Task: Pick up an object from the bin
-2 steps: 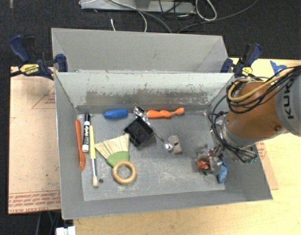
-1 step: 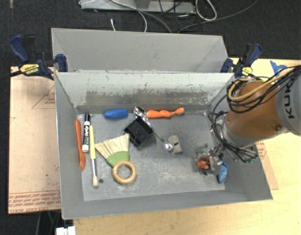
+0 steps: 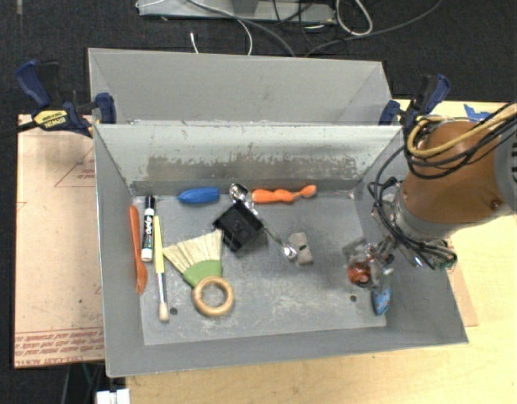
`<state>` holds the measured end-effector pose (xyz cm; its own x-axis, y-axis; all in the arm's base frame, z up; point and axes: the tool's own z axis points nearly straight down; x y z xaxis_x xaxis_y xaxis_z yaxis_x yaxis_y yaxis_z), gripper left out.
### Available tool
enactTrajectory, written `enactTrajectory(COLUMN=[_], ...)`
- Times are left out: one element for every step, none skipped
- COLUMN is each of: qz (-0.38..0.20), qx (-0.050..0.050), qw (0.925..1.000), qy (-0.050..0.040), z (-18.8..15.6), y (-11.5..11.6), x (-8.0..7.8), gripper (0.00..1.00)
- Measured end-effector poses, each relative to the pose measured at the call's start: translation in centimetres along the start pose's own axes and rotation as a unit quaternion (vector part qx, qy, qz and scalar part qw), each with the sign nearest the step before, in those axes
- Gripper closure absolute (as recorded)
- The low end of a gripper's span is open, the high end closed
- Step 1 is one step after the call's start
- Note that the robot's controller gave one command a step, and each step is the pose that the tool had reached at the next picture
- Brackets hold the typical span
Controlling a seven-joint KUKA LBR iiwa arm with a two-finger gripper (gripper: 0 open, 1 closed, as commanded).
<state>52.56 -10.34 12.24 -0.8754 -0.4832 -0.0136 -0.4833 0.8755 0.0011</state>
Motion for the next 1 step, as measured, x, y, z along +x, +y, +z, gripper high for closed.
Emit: enactTrajectory(qz=[0.001], qx=[-0.001], qw=[1.0000], qy=[-0.0003], z=[-3.20], y=[0.06], x=[-0.10], gripper=[1.00])
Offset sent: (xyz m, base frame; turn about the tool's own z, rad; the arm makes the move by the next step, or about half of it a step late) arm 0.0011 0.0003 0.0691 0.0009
